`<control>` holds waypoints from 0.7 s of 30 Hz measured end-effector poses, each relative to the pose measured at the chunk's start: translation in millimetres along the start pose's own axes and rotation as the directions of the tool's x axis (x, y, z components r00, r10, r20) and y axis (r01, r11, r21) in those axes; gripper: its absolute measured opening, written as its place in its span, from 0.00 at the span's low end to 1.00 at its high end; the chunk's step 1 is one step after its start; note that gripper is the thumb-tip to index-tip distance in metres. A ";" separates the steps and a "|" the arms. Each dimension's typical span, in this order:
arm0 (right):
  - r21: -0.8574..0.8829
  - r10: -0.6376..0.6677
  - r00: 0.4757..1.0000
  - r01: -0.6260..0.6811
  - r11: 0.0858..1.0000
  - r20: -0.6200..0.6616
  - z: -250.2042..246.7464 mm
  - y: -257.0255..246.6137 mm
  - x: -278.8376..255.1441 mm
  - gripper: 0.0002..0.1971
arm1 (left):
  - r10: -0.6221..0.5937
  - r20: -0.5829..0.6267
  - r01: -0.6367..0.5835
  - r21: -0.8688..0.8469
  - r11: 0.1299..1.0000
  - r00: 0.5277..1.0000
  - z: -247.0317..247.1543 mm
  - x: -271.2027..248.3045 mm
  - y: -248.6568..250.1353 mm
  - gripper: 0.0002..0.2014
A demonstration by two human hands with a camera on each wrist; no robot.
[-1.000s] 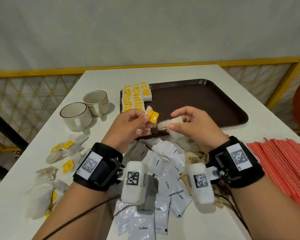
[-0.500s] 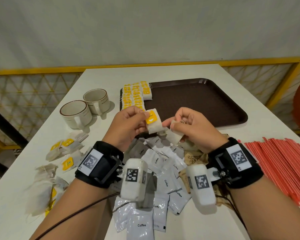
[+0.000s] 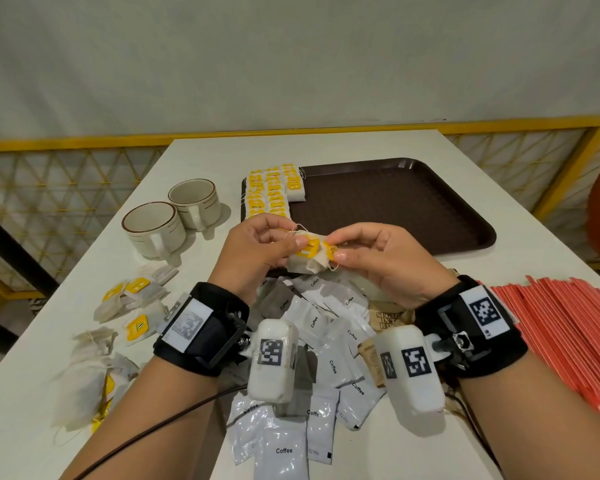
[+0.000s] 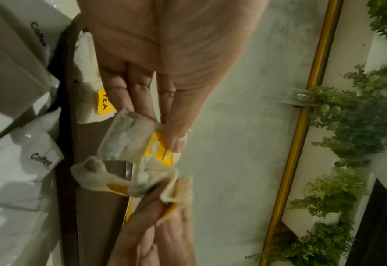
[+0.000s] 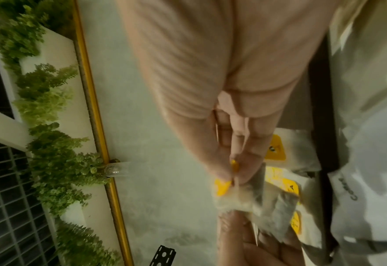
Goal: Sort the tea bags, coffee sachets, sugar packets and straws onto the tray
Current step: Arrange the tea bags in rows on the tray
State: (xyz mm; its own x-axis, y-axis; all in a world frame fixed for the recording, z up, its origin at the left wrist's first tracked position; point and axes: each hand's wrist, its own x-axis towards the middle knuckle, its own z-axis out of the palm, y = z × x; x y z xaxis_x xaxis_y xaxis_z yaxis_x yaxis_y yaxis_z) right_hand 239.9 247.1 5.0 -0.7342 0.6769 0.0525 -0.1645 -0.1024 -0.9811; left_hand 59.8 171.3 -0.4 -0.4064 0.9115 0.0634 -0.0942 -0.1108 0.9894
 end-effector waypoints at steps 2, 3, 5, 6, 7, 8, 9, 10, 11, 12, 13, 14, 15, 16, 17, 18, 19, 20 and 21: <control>-0.015 0.002 1.000 -0.002 1.000 -0.018 -1.8 0.7 1.2 0.21 | 0.003 0.003 -0.003 -0.004 1.000 1.000 0.2 -0.3 -0.5 0.12; -0.021 0.004 1.000 -0.004 1.000 -0.031 -2.1 0.8 1.3 0.23 | 0.005 0.004 -0.005 -0.014 1.000 1.000 0.6 -0.4 -0.3 0.11; -0.060 0.014 0.998 -0.018 0.998 -0.064 -2.5 1.5 1.6 0.19 | 0.018 0.002 -0.018 -0.012 1.000 1.000 0.9 -0.3 -0.2 0.10; -0.093 0.022 0.996 -0.030 0.995 -0.084 -3.0 1.7 1.6 0.15 | 0.027 -0.001 -0.027 0.000 1.000 1.000 0.7 0.0 -0.5 0.10; -0.132 0.021 0.995 -0.034 0.991 -0.101 -3.4 1.6 1.4 0.12 | 0.037 -0.004 -0.037 0.012 0.999 0.999 0.3 0.2 -0.9 0.10; -0.190 0.000 0.993 -0.023 0.981 -0.116 -4.2 2.0 1.3 0.10 | 0.049 -0.008 -0.049 0.020 0.999 0.999 0.0 0.6 -1.3 0.10; -0.279 -0.045 0.991 0.007 0.960 -0.128 -5.2 2.1 1.6 0.09 | 0.065 -0.013 -0.065 0.026 0.998 0.998 -0.4 0.7 -1.6 0.10; -0.383 -0.110 0.984 0.048 0.922 -0.141 -6.9 2.1 2.4 0.10 | 0.082 -0.019 -0.082 0.032 0.996 0.996 -0.8 1.0 -1.8 0.10; -0.471 -0.171 0.974 0.081 0.878 -0.151 -9.1 2.0 3.3 0.10 | 0.100 -0.025 -0.099 0.039 0.994 0.995 -1.0 1.1 -1.8 0.10; -0.515 -0.215 0.964 0.106 0.851 -0.157 -10.5 1.1 3.8 0.10 | 0.114 -0.031 -0.112 0.043 0.993 0.993 -1.2 1.2 -1.5 0.10; -0.518 -0.241 0.957 0.126 0.846 -0.161 -11.3 0.2 4.1 0.09 | 0.123 -0.035 -0.121 0.042 0.992 0.992 -1.3 1.2 -1.0 0.10; -0.490 -0.258 0.953 0.150 0.859 -0.160 -11.3 -0.6 4.0 0.08 | 0.129 -0.037 -0.128 0.039 0.991 0.991 -1.4 1.3 -0.6 0.10; -0.438 -0.266 0.952 0.176 0.882 -0.154 -10.5 -1.7 3.5 0.06 | 0.133 -0.037 -0.132 0.036 0.991 0.990 -1.2 1.2 -0.4 0.10; -0.376 -0.267 0.952 0.194 0.906 -0.153 -9.9 -2.6 3.0 0.05 | 0.135 -0.035 -0.134 0.036 0.990 0.990 -0.9 1.0 0.0 0.10; -0.323 -0.264 0.952 0.204 0.924 -0.153 -9.4 -3.4 2.7 0.05 | 0.136 -0.033 -0.135 0.035 0.990 0.990 -0.4 0.6 0.1 0.09; -0.297 -0.260 0.953 0.206 0.932 -0.156 -8.9 -3.7 2.7 0.04 | 0.136 -0.033 -0.135 0.035 0.990 0.990 0.0 0.4 -0.1 0.09; -0.290 -0.259 0.953 0.207 0.934 -0.154 -8.1 -3.9 2.5 0.04 | 0.136 -0.036 -0.135 0.033 0.990 0.990 0.3 0.4 -0.4 0.09; -0.286 -0.253 0.956 0.204 0.936 -0.147 -7.5 -3.7 2.8 0.04 | 0.138 -0.042 -0.137 0.030 0.990 0.990 0.4 0.5 -0.7 0.09; -0.274 -0.240 0.961 0.196 0.941 -0.137 -7.5 -3.6 3.0 0.03 | 0.140 -0.052 -0.139 0.025 0.990 0.989 0.2 0.6 -0.8 0.08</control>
State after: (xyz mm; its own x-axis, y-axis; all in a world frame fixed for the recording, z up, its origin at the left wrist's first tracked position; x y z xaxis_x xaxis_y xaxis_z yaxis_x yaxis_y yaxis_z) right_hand 243.2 254.9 7.4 -0.5756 0.7752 0.2601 -0.1179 0.2361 -0.9646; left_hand 59.9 172.0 -1.1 -0.4623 0.8652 0.1942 -0.0142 -0.2262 0.9740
